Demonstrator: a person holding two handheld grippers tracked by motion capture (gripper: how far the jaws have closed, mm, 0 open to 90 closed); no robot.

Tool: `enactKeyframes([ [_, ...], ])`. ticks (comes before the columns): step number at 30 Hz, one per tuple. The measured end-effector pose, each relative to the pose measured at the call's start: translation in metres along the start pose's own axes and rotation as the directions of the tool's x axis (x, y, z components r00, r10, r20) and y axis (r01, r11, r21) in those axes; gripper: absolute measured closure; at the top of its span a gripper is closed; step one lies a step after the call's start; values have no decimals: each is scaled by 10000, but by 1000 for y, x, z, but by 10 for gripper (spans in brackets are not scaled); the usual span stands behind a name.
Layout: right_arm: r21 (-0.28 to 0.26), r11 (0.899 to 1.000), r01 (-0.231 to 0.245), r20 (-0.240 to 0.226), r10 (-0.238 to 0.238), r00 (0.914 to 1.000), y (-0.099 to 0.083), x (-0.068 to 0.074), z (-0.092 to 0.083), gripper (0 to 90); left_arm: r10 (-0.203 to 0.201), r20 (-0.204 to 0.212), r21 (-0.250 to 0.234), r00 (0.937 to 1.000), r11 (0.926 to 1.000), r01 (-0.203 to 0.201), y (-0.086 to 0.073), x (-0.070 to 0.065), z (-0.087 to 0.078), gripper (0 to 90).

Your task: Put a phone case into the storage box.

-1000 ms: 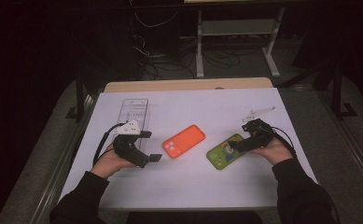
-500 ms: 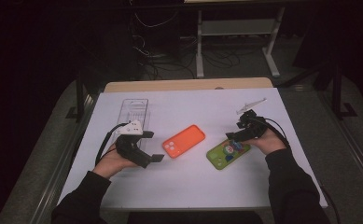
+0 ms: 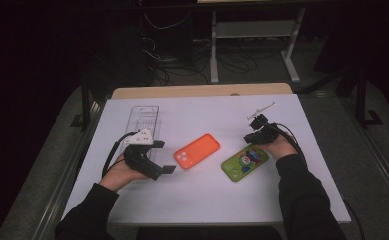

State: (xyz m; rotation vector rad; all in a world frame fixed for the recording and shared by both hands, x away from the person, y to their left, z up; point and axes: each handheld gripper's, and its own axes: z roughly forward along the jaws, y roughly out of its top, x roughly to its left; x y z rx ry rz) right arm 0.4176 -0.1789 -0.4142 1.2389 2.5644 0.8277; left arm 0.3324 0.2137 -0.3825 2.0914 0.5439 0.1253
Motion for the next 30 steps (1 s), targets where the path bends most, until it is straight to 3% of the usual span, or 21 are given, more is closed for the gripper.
enactKeyframes([
  [1,147,9998,91,-11,-91,10000,1,-1,3,877,7,1,-1,10000,10000,-7,0,0,0,0],
  [7,459,9979,451,59,-454,9989,3,-3,12,882,62,14,102,10000,9999,-63,0,1,0,0],
  [15,914,9943,557,230,-580,9980,1,-4,18,883,30,23,72,10000,10000,-30,0,0,1,0],
  [30,1335,9878,802,53,-816,9966,-19,-3,4,884,60,87,30,9999,10000,-60,0,-2,1,0],
])
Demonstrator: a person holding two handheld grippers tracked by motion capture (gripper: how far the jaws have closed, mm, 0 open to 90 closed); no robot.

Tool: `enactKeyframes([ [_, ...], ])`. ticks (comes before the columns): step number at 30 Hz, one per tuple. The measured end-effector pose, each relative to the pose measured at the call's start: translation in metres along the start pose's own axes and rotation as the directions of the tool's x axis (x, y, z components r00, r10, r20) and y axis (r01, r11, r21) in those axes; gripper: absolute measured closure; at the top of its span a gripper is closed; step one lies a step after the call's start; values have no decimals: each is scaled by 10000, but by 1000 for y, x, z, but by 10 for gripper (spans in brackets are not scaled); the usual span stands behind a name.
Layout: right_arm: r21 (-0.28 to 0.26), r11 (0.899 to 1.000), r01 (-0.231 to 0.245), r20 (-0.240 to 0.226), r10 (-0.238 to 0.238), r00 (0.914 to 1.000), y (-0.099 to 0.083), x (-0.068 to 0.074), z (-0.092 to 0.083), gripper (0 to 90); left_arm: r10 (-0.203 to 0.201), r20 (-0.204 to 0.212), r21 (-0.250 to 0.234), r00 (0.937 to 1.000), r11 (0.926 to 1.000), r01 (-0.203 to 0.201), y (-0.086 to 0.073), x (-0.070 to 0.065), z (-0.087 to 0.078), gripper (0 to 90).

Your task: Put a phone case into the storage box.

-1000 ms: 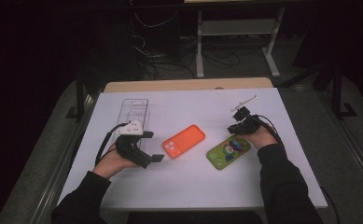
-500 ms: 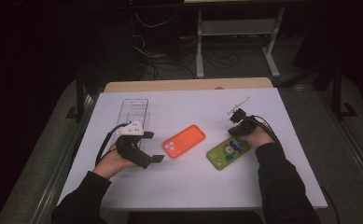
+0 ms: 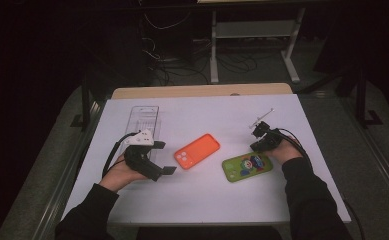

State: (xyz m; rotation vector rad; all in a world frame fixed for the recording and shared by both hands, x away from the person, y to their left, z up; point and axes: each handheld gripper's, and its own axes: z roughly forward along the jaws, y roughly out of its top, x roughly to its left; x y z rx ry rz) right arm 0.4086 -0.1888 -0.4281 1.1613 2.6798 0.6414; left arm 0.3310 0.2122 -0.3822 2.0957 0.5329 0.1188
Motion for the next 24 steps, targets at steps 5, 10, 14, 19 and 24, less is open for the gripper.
enactKeyframes([
  [5,98,9998,173,-116,-172,9998,-8,3,-4,884,-4,-3,20,10000,10000,4,0,-1,0,0],
  [10,122,9992,385,-251,-382,9990,-17,7,-10,884,44,-53,20,10000,10000,-44,0,-1,0,0],
  [14,64,9983,576,-454,-573,9973,-27,13,-17,884,106,-53,96,9999,9999,-105,0,-1,0,0],
  [19,95,9975,706,-628,-699,9956,-38,21,-22,884,94,-29,123,10000,9999,-94,1,-2,0,0],
  [24,34,9963,861,-824,-855,9929,-49,30,-27,884,106,-35,107,9999,9999,-106,1,-2,0,0],
])
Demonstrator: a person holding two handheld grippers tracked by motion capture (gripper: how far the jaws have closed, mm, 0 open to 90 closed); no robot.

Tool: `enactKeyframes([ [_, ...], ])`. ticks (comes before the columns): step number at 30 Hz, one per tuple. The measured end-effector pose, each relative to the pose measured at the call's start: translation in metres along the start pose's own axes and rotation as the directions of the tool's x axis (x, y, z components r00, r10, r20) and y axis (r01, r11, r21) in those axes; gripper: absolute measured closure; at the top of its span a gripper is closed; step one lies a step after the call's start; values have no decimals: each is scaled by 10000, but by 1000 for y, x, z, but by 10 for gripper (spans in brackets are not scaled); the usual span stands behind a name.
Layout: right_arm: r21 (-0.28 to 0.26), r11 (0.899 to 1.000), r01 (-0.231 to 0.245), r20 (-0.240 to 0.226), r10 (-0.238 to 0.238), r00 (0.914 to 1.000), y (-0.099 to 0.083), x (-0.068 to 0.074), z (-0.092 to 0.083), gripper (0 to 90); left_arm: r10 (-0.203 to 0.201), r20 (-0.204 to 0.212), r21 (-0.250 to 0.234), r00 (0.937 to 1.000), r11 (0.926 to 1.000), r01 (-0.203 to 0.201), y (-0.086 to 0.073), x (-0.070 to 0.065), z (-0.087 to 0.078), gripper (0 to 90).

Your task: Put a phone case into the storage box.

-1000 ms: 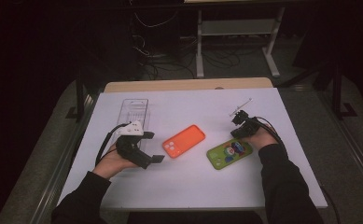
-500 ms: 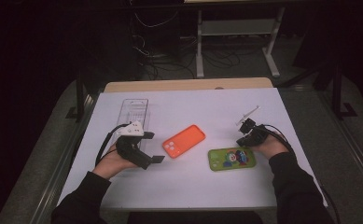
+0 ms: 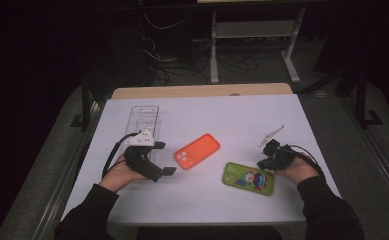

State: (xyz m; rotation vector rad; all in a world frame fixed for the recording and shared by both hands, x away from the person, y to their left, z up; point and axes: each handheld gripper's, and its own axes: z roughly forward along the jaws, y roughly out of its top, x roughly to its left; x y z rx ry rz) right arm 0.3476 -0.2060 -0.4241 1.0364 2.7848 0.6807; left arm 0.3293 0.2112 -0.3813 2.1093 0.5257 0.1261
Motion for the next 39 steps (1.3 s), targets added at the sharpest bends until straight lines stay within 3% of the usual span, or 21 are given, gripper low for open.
enactKeyframes([
  [12,-113,9999,38,-367,-42,9993,-19,23,-6,884,-33,-32,23,10000,10000,33,1,-1,-1,0],
  [16,-806,9955,-501,-376,472,9982,-20,19,-15,862,-38,-29,20,10000,10000,38,1,-2,-1,0],
  [20,-1689,9799,-1059,-338,1016,9943,-16,18,-27,633,32,-10,25,10000,10000,-32,1,-2,0,0],
  [21,-2060,9709,-1217,-365,1167,9925,-16,18,-30,557,-9,23,43,10000,10000,9,0,-3,0,0],
  [22,-2597,9530,-1561,-373,1516,9877,-17,17,-34,400,31,20,54,10000,10000,-31,1,-3,0,0],
  [23,-2597,9530,-1561,-373,1516,9877,-17,17,-34,400,16,23,52,10000,10000,-17,0,-3,0,0],
  [24,-2927,9395,-1781,-393,1743,9839,-19,18,-36,308,57,24,77,10000,10000,-57,0,-2,0,0],
  [25,-3116,9322,-1842,-365,1820,9826,-21,18,-35,259,54,18,76,10000,10000,-54,0,-2,0,0],
  [26,-3116,9322,-1842,-365,1820,9826,-21,18,-35,259,31,15,53,10000,10000,-31,0,-3,0,0],
  [27,-3390,9218,-1882,-305,1892,9815,-22,20,-35,203,4,18,35,10000,10000,-4,1,-3,0,0],
  [30,-3803,9089,-1710,18,1856,9826,-26,22,-31,61,2,8,34,10000,10000,-2,1,-3,0,0],
  [31,-4039,9005,-1612,-99,1719,9851,-28,24,-30,0,17,33,24,10000,10000,-17,1,-3,0,0],
  [35,-4218,8948,-1463,-98,1569,9876,-31,28,-31,0,13,21,25,10000,10000,-13,1,-3,0,0],
  [39,-4072,9048,-1246,-92,1323,9912,-34,31,-33,0,47,11,36,10000,10000,-48,0,-2,0,0],
])
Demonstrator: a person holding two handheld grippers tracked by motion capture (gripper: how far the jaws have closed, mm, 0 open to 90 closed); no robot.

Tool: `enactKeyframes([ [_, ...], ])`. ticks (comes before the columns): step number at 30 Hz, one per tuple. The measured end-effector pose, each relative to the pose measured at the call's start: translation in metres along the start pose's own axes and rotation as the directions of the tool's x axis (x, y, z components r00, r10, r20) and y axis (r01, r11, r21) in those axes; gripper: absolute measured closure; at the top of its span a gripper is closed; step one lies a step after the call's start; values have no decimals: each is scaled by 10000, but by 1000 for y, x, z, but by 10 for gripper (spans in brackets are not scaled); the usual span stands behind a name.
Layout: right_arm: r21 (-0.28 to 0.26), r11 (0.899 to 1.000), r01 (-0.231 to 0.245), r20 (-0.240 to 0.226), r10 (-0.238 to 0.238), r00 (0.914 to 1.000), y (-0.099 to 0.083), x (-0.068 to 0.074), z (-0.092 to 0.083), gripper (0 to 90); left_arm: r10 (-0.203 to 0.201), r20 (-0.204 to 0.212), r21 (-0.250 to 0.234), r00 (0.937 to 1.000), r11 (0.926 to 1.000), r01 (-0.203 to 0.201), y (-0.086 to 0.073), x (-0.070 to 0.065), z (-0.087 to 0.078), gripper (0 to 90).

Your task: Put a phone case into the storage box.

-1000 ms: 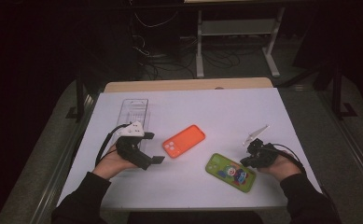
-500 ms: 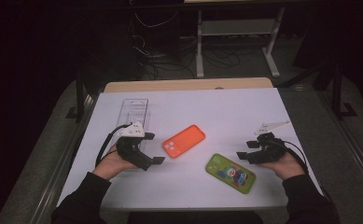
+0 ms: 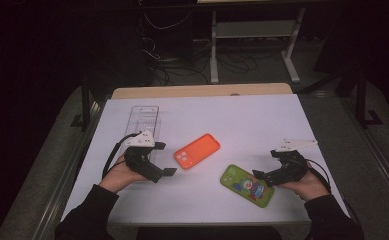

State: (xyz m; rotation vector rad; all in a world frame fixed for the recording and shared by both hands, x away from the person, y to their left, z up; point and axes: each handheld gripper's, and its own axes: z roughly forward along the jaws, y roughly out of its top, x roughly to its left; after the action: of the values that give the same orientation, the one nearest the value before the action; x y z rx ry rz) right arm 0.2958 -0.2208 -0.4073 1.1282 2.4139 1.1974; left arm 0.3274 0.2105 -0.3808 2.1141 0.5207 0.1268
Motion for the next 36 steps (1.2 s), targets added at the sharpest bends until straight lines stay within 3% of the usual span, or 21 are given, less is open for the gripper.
enactKeyframes([
  [15,260,9993,256,-303,-248,9992,10,7,-4,0,37,28,72,10000,10000,-38,-1,-1,0,0],
  [23,1104,9915,685,-652,-616,9960,14,17,1,0,40,19,88,10000,10000,-40,-1,0,1,0],
  [36,2004,9742,1042,-530,-954,9940,5,28,14,0,5,11,99,10000,10000,-5,-2,-1,0,0],
])
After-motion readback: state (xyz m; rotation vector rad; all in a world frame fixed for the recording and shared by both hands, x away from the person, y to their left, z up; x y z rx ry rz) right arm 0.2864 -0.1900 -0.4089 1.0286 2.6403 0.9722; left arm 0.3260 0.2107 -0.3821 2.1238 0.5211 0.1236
